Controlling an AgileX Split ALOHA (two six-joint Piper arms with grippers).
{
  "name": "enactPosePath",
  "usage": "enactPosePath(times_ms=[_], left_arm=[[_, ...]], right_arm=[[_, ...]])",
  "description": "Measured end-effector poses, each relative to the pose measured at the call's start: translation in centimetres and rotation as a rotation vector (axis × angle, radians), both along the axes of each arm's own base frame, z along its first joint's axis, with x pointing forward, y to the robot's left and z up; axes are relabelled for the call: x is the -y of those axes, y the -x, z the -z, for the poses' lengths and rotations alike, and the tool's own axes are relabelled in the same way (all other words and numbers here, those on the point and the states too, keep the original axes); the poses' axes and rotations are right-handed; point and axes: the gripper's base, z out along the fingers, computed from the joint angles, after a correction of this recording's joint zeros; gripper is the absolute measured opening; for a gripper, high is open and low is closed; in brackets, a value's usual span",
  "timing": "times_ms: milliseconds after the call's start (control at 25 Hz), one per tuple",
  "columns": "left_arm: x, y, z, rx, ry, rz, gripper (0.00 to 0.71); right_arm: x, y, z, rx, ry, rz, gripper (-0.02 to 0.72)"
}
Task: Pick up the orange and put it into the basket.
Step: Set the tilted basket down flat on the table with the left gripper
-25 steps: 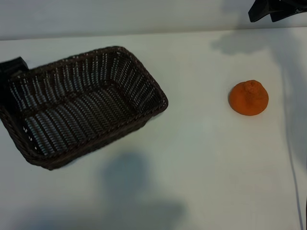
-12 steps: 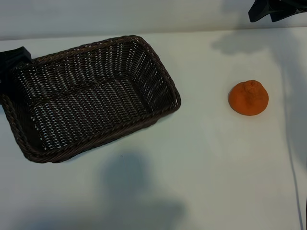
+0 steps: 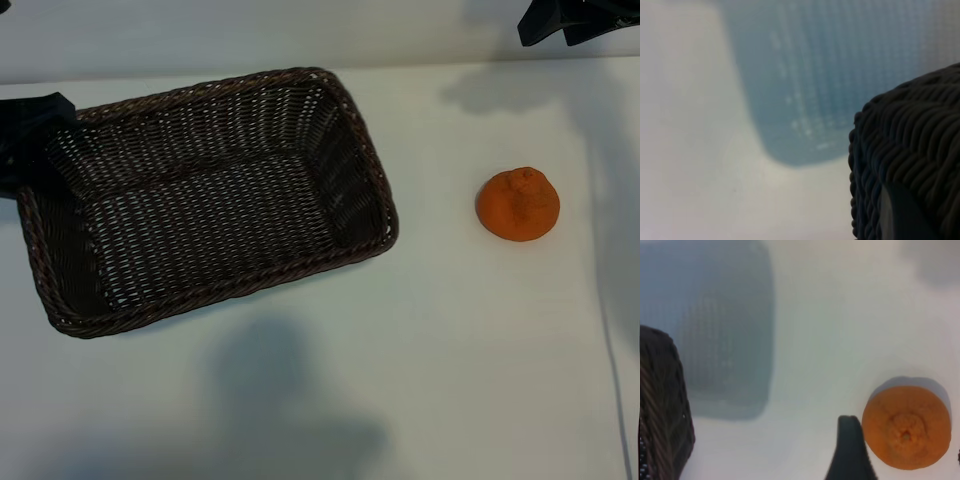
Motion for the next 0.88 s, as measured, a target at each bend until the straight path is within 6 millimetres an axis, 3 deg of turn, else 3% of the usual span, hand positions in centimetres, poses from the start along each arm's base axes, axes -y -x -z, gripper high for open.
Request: enactPosePath(times_ms=[520,880], left_arm=[[0.7,-2.3,2.7,0.034,0.06,0.18,0.189],[1.0,-5.2,2.4,0.035,0.118,0.206,0.189]], right_arm=[[0.0,0.0,0.0,0.0,0.0,0.0,0.489],[0.0,0.0,0.0,0.0,0.0,0.0,0.489]])
